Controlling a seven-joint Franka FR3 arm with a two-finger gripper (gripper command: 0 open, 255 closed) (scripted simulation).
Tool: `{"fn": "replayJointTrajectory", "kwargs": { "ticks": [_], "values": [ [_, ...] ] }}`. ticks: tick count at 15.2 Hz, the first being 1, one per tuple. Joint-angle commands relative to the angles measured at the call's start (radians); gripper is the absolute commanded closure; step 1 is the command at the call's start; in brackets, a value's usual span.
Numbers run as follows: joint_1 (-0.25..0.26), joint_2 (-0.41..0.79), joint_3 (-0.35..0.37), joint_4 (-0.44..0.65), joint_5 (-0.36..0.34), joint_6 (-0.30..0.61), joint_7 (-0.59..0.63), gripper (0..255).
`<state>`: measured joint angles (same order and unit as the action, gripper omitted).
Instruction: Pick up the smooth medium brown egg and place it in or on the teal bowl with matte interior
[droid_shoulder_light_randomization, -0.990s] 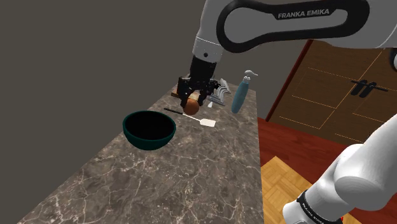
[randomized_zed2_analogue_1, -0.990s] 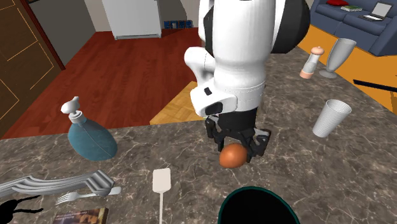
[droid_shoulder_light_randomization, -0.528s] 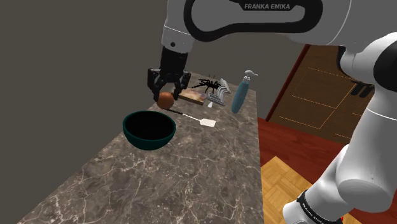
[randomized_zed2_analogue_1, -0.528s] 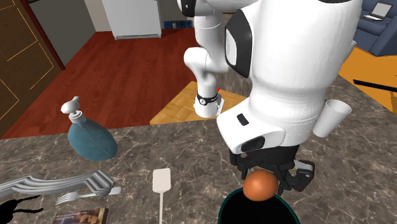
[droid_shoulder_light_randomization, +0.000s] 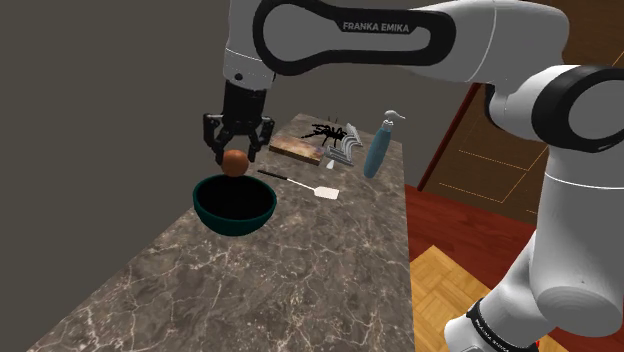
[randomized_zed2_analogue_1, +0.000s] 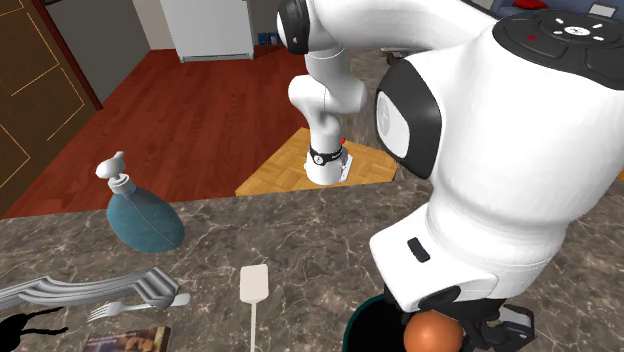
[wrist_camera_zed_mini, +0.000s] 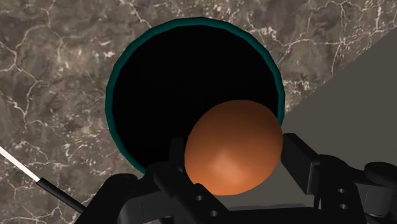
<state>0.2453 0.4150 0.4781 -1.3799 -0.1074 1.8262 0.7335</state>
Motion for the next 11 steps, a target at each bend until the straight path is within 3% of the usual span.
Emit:
{"fn": "replayJointTrajectory", "kwargs": {
  "ticks": [1, 11],
  "values": [
    [-0.002, -0.001, -0.001, -0.025, 0.000, 0.026, 0.000, 255],
    [-0.009, 0.014, -0.007, -0.143, -0.008, 0.155, 0.001, 255]
  ]
}}
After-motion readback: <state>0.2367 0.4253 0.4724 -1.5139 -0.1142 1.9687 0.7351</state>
